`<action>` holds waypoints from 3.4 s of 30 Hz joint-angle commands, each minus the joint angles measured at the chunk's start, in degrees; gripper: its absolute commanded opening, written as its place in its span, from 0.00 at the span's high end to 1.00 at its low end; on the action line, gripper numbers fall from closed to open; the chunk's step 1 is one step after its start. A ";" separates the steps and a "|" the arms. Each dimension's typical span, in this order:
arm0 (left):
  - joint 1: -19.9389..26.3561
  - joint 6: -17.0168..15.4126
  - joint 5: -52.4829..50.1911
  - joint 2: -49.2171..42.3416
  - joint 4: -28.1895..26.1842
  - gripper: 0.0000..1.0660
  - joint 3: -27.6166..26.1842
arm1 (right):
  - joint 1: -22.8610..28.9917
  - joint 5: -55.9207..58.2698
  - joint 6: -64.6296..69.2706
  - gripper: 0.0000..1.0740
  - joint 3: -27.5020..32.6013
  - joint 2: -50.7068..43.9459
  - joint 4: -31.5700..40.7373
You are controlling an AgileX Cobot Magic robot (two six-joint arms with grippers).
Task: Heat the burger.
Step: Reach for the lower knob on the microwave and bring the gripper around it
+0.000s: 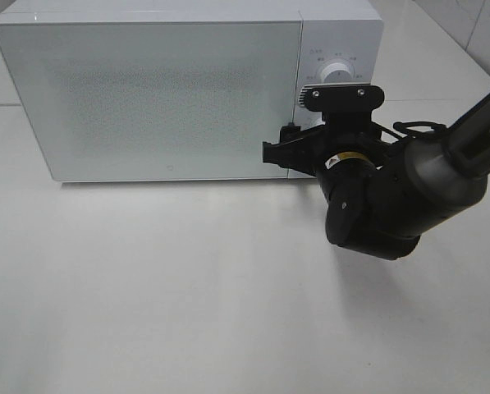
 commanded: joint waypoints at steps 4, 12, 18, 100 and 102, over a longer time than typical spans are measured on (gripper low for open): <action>-0.06 -0.40 -0.63 -1.32 -0.52 0.06 0.00 | -0.17 -2.46 -0.74 0.32 -1.20 0.11 1.89; -0.06 -0.40 -0.63 -1.32 -0.52 0.06 0.00 | -0.17 -3.27 -0.74 0.37 -1.20 0.11 2.18; -0.06 -0.40 -0.63 -1.32 -0.52 0.06 0.00 | -0.17 -3.90 -0.74 0.68 -1.20 0.11 2.81; -0.06 -0.40 -0.63 -1.32 -0.52 0.06 0.00 | -0.11 -15.81 111.73 0.99 -1.20 0.11 -14.84; -0.06 -0.40 -0.63 -1.32 -0.52 0.06 0.00 | -0.11 -16.10 111.73 0.98 -1.20 0.11 -14.27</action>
